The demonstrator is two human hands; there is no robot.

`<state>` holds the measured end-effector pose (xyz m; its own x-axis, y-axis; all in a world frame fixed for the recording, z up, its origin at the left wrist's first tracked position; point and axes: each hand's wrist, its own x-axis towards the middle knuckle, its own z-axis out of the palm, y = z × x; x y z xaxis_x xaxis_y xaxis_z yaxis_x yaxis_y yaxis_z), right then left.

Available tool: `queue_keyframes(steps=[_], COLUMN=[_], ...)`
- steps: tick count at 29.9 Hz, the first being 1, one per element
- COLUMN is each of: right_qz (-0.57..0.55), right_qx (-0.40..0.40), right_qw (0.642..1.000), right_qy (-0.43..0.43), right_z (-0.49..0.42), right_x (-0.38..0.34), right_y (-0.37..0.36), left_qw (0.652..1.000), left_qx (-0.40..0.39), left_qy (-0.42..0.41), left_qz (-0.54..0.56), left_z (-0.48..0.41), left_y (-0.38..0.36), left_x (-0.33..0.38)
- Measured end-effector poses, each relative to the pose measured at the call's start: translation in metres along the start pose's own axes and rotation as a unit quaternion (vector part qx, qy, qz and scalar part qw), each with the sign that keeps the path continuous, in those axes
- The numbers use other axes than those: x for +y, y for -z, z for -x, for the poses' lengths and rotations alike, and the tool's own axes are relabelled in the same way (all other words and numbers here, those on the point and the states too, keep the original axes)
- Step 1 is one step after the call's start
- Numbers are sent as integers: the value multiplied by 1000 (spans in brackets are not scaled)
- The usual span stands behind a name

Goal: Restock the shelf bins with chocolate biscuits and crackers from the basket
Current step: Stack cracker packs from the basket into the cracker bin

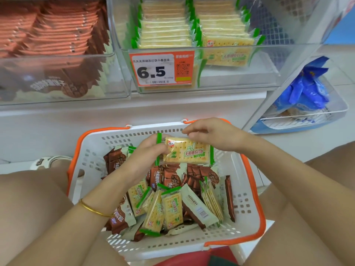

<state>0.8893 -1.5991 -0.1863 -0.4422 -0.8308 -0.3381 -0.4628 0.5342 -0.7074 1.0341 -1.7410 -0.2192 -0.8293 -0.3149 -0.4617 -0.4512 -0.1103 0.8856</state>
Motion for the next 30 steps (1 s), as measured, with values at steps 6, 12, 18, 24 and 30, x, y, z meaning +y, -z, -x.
queue_keyframes(steps=[6,12,18,24,30], right_qz=[59,-58,52,350,456], right_qx=[-5,201,369,233,173], right_qw=[998,975,923,907,873], right_qy=[37,73,97,15,30], right_z=[21,61,22,-30,-44], right_x=[-24,-48,-69,-55,-49], right_y=[37,134,194,188,183], left_qw=[993,892,693,649,654], left_qx=[-31,116,228,243,242], left_qy=[-82,-374,-390,-353,-372], left_qz=[-73,-228,-562,-629,-613], left_z=[11,24,-11,-23,-20], left_y=[-2,-12,-16,-18,-20], left_x=[46,130,168,155,156])
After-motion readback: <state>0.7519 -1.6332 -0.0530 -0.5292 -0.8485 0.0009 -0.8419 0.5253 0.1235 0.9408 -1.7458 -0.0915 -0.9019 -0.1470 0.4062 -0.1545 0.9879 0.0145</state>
